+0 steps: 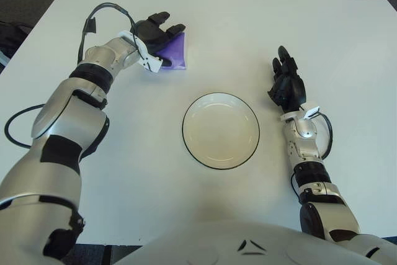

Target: Put the tissue paper into the plate.

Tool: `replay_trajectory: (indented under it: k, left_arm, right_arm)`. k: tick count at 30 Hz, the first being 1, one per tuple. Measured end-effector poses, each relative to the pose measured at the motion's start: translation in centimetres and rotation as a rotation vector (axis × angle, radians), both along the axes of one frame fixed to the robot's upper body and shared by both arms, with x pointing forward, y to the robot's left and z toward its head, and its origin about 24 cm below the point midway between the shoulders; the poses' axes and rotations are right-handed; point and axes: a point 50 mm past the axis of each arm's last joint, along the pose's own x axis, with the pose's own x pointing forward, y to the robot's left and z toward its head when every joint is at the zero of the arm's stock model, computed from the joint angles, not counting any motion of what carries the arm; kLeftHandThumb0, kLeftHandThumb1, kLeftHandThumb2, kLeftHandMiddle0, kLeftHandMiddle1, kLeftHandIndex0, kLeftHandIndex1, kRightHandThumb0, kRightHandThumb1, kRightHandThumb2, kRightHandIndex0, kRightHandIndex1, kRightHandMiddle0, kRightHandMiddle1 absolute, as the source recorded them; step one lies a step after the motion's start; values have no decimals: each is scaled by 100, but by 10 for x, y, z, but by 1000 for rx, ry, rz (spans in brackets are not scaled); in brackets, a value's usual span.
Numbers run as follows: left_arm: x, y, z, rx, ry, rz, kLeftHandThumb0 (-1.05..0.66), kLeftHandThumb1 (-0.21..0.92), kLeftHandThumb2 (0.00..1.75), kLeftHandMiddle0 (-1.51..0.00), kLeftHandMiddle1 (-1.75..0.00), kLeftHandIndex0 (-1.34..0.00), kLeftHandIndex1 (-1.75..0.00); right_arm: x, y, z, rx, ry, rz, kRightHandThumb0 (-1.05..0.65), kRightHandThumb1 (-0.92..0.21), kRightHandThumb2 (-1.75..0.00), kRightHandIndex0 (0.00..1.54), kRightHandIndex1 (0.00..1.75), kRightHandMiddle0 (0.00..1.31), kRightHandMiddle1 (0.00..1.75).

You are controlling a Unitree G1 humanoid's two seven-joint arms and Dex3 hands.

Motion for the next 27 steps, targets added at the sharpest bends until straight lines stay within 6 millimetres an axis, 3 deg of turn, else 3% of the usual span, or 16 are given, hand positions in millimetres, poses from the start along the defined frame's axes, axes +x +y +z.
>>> replay_trajectory:
  k: [15, 27]
  left_arm:
    - [4, 6, 1, 28, -13, 79, -105, 92, 82, 0, 0, 0, 0]
    - [8, 7, 5, 38, 32, 168, -105, 92, 77, 0, 0, 0, 0]
  right_arm:
    - [0, 0, 0, -3, -4, 10, -85, -92, -104, 0, 0, 0, 10]
    - [0, -4, 1, -2, -6, 25, -83, -92, -104, 0, 0, 0, 12]
